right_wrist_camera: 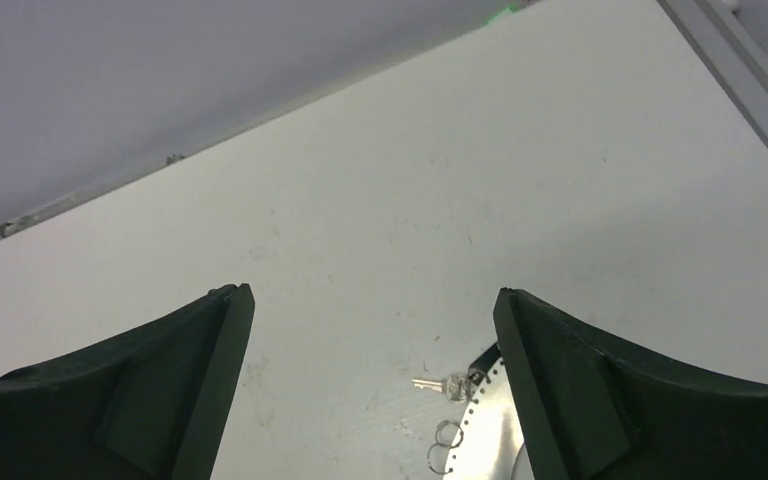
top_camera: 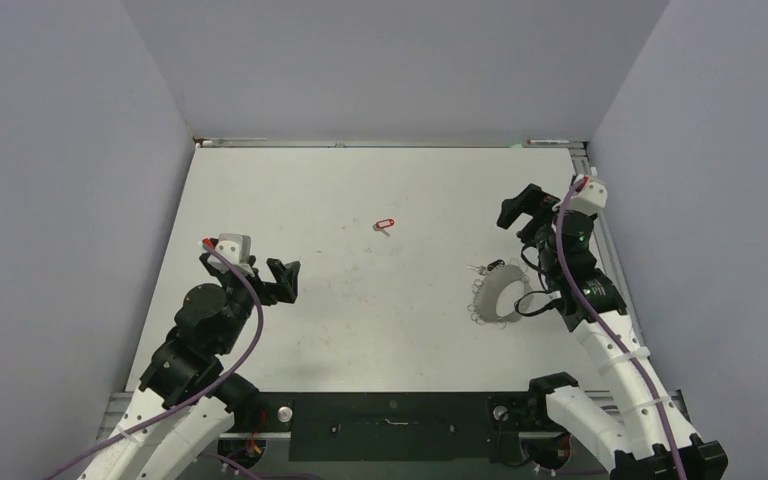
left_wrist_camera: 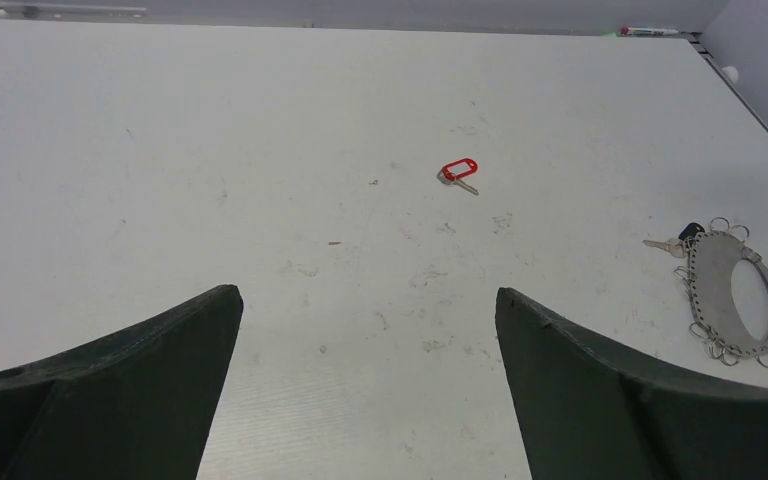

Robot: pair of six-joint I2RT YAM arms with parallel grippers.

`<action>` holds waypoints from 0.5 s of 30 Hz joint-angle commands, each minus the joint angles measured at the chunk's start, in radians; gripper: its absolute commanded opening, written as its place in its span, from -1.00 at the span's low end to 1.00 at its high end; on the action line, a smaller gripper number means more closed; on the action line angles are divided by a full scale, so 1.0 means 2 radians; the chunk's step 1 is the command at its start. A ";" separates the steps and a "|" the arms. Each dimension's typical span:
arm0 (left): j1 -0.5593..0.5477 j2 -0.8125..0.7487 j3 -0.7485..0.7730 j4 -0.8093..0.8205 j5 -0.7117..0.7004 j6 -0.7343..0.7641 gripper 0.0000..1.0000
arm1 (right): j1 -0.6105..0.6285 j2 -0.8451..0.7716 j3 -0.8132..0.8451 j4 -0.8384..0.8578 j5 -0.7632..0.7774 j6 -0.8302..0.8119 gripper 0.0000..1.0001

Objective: Put the keys on the keyring

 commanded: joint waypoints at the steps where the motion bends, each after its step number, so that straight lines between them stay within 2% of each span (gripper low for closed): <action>1: 0.003 0.001 0.007 0.012 0.002 0.001 0.92 | 0.001 0.035 0.024 -0.082 0.022 0.022 0.93; 5: 0.003 0.003 0.008 0.012 0.003 0.001 0.92 | 0.008 0.063 0.030 -0.120 0.003 0.021 0.93; 9: 0.003 0.009 0.010 0.011 0.006 0.001 0.92 | 0.024 0.075 0.033 -0.158 0.016 0.031 0.91; 15: 0.003 0.016 0.012 0.008 0.010 0.002 0.92 | 0.068 0.077 0.027 -0.176 0.022 0.030 0.82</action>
